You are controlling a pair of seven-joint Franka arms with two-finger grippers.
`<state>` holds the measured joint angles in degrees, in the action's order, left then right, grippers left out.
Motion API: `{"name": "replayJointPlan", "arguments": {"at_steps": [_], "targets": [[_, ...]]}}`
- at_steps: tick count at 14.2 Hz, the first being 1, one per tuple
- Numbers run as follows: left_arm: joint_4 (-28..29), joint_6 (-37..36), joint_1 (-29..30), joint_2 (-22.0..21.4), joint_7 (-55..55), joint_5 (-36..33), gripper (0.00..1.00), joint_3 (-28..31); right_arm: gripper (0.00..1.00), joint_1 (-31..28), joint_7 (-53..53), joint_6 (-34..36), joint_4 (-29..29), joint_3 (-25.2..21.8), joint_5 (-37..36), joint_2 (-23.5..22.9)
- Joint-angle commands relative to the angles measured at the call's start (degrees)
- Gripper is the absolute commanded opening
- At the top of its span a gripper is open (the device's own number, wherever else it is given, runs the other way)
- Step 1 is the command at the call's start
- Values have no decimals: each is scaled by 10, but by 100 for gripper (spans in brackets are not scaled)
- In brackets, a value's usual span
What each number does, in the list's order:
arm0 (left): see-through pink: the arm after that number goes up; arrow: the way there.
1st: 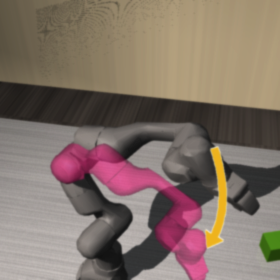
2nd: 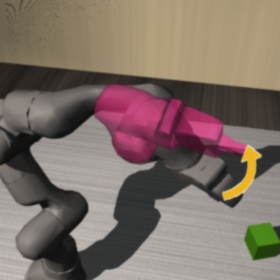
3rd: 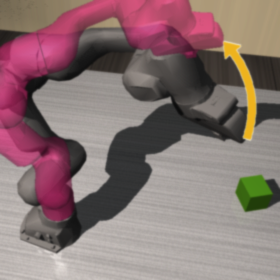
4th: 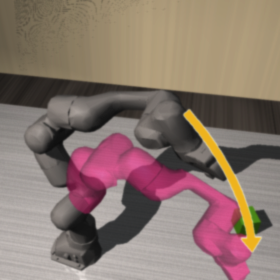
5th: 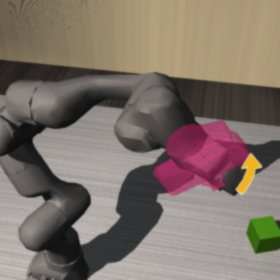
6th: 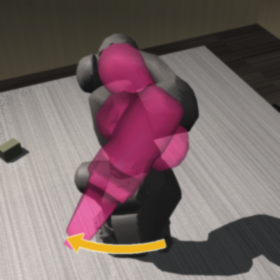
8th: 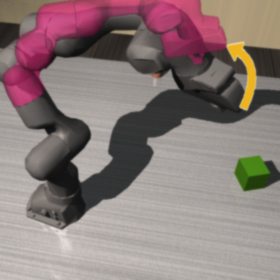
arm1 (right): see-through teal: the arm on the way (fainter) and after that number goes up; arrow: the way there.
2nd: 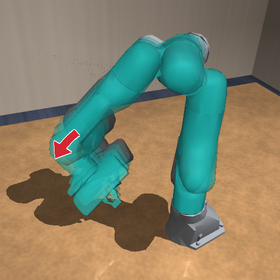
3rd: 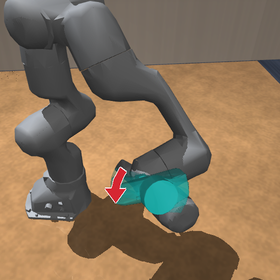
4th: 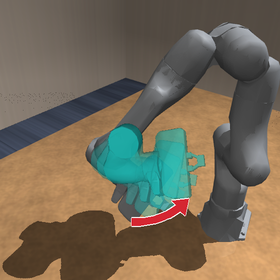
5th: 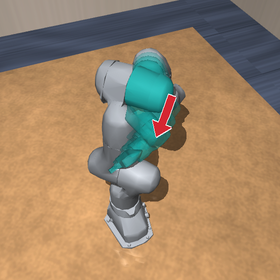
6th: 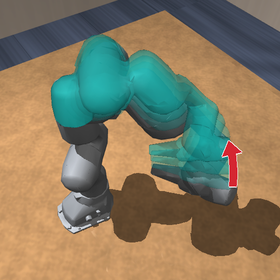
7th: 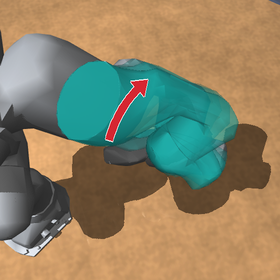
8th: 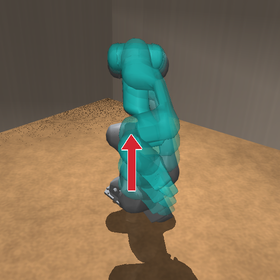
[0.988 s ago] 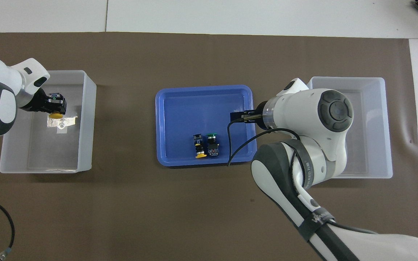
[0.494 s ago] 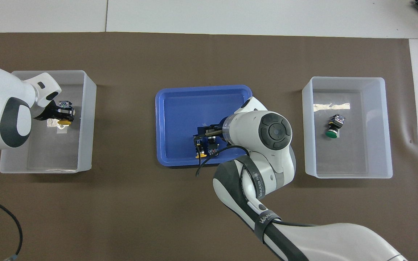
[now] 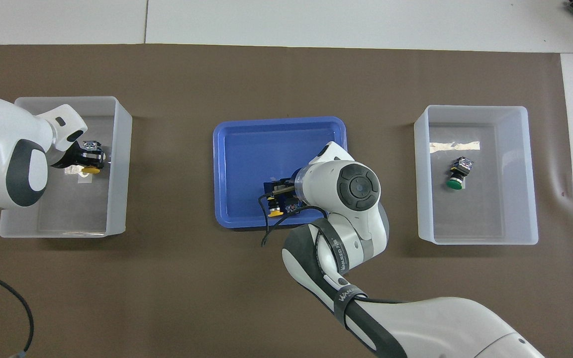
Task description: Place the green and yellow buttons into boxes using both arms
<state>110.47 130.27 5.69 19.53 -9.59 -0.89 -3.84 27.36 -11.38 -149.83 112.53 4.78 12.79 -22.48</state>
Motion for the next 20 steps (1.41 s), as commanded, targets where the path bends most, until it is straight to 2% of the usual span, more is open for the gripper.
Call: {"name": "replayJointPlan", "arguments": {"at_steps": [1,2,5,7,9,11,15,16,17,18,20], "targets": [[-16,-32,-3,-9,-7,-5,71,4,90,-5,19,-6,16,1,6,9],[-41,-60,-3,-3,-7,-6,71,3,85,-5,20,-6,20,1,6,9],[-159,-197,-3,11,-5,1,71,1,85,-14,15,27,7,1,7,25],[-229,-271,-3,20,0,39,69,2,85,-25,19,48,7,1,7,38],[-266,-309,-18,23,3,49,67,3,85,-20,17,45,12,1,7,36],[-297,-342,-33,24,51,50,59,3,85,-16,17,35,21,2,7,32],[-311,-355,-96,24,178,50,57,2,84,-3,22,-10,54,2,7,23],[-311,-354,-101,23,189,50,57,1,65,-3,29,-10,54,2,7,22],[-311,-354,-106,23,196,50,57,1,30,-3,29,-10,54,2,7,21],[-310,-352,-110,23,204,50,57,1,0,-3,23,-8,53,2,7,21],[-308,-342,-121,22,224,51,57,1,0,-8,15,1,48,1,10,25]]}}
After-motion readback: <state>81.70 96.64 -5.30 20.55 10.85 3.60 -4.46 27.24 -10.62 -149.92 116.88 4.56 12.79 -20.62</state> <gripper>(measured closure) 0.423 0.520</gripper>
